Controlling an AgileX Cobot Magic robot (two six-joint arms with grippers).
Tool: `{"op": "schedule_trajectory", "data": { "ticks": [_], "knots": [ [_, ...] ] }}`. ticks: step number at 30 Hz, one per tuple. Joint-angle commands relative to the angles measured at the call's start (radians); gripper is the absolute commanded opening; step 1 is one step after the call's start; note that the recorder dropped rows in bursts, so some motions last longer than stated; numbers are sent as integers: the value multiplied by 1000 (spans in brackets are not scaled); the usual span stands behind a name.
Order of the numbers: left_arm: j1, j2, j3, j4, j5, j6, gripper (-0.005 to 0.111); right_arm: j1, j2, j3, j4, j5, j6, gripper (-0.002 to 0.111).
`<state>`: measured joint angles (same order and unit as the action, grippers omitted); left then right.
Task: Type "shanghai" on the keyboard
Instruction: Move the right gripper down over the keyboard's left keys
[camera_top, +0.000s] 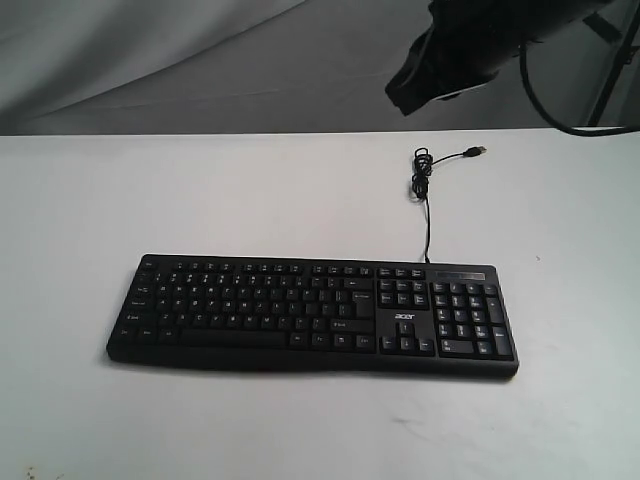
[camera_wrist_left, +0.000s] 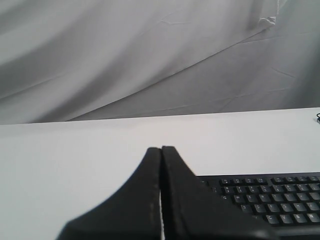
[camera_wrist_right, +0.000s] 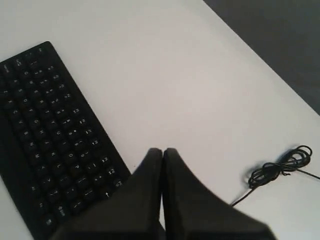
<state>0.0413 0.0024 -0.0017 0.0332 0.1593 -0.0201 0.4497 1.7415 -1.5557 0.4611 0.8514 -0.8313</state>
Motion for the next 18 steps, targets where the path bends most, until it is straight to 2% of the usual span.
{"op": "schedule_trajectory", "data": {
  "ticks": [1, 11, 18],
  "knots": [
    [-6, -2, 2, 0, -6, -3, 0, 44, -1, -8, -6, -17, 14, 0],
    [-6, -2, 2, 0, -6, -3, 0, 159, 85, -8, -6, -59, 28, 0],
    [-6, -2, 2, 0, -6, -3, 0, 191, 154, -8, -11, -98, 32, 0]
  ]
}}
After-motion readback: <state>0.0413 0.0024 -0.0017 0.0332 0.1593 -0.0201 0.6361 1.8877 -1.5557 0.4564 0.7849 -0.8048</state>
